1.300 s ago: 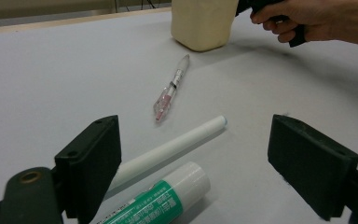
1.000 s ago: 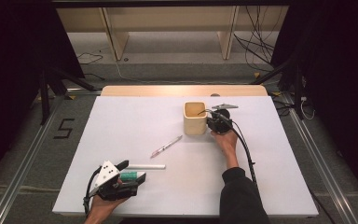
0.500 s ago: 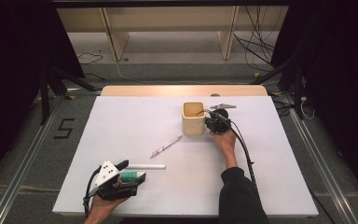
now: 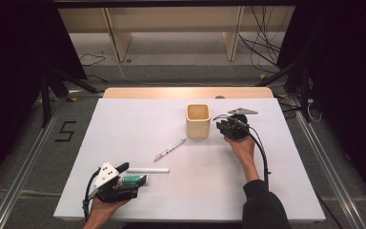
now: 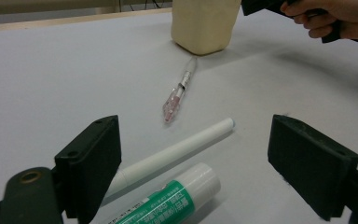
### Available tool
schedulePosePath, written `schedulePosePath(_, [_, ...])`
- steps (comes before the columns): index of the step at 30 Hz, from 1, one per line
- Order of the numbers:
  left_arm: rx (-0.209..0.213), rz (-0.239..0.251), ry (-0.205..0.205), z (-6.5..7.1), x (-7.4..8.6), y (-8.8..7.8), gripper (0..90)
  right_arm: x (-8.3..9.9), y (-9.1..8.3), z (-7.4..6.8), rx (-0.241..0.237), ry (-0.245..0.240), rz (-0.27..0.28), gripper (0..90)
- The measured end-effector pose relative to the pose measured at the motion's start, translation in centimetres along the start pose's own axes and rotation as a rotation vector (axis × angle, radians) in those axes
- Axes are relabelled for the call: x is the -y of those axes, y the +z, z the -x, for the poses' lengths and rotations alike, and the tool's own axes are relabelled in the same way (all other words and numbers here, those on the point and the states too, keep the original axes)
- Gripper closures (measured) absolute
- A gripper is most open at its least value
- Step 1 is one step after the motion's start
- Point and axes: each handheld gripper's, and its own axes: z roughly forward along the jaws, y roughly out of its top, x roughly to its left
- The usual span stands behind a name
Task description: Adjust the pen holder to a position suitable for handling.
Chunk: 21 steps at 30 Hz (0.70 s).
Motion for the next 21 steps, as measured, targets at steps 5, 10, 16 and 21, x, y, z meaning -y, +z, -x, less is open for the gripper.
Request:
schedulePosePath(5, [0.004, -0.019, 0.005, -0.3, -0.7, -0.2, 17.1, 0.7, -2.0, 0.4, -0.026, 0.003, 0.014, 61.4])
schedulePosePath(10, [0.016, -0.074, 0.022, -0.6, -1.7, -0.1, 17.2, 2.2, -4.8, 0.0, -0.073, -0.02, 0.023, 46.8])
schedulePosePath(16, [0.028, -0.161, 0.041, -1.4, -2.8, 0.3, 17.8, 3.8, -6.8, -0.7, -0.123, -0.031, 0.042, 40.7])
schedulePosePath(21, [0.028, -0.274, 0.092, -1.5, -3.1, 1.1, 17.8, 5.4, -8.2, -1.6, -0.155, -0.042, 0.065, 36.4])
